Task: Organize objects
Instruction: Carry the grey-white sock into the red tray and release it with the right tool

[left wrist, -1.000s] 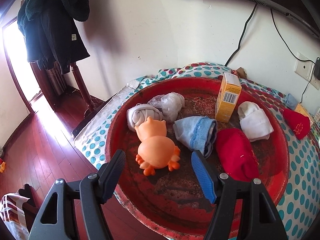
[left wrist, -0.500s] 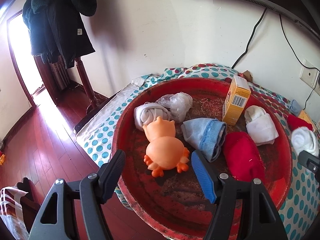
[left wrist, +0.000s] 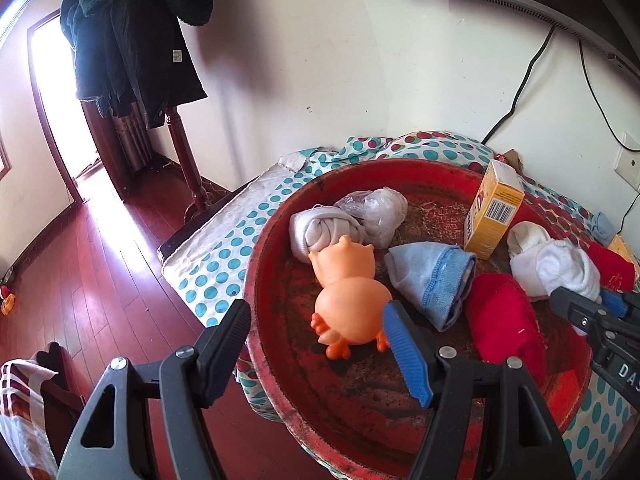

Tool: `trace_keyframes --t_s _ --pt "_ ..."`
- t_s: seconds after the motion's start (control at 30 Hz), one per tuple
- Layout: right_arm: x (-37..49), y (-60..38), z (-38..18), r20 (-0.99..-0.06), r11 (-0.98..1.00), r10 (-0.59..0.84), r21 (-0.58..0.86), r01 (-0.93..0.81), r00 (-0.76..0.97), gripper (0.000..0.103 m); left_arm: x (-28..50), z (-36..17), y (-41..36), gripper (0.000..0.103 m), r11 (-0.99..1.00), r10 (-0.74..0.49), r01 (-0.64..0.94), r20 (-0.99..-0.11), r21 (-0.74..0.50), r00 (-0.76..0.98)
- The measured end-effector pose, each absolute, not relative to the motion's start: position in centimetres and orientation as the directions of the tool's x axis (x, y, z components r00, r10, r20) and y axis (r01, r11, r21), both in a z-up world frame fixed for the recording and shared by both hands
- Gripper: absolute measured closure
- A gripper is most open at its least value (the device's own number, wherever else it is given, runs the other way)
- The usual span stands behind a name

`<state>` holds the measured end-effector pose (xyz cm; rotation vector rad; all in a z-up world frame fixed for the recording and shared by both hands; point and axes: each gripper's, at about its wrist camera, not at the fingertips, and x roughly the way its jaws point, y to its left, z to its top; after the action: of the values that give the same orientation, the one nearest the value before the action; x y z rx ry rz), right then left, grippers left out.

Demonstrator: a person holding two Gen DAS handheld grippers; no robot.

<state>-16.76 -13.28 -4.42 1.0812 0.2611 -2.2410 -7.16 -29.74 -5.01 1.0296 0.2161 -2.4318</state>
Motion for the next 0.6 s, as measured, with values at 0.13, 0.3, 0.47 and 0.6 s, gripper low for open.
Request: trace_keyframes --t_s 0.13,0.3,0.47,0.6 --pt "-17.4 -14.2 -4.8 -0.767 -0.786 -0.438 0.074 0.614 -0.468 0.070 -7.1 -5.1 -29.7 0.032 -0.869 -0.374 0.493 -0.711 0.044 -0.596" --pt "-17.9 -15.2 -5.7 -0.786 -0.788 -0.414 0.056 0.613 -0.460 0.070 -7.2 -5.2 -29.8 0.032 -0.870 -0.364 0.491 -0.719 0.036 -0.593" --pt "-17.9 -15.3 -6.4 -0.795 -0.790 -0.400 0.047 0.611 -0.456 0.069 -7.3 -5.3 -30.0 0.032 -0.871 -0.354 0.491 -0.723 0.023 -0.594" --pt "-17.7 -15.2 -6.3 -0.790 -0.790 -0.406 0.051 0.611 -0.459 0.064 -7.5 -5.6 -29.8 0.032 -0.879 -0.338 0.476 -0.734 0.022 -0.590"
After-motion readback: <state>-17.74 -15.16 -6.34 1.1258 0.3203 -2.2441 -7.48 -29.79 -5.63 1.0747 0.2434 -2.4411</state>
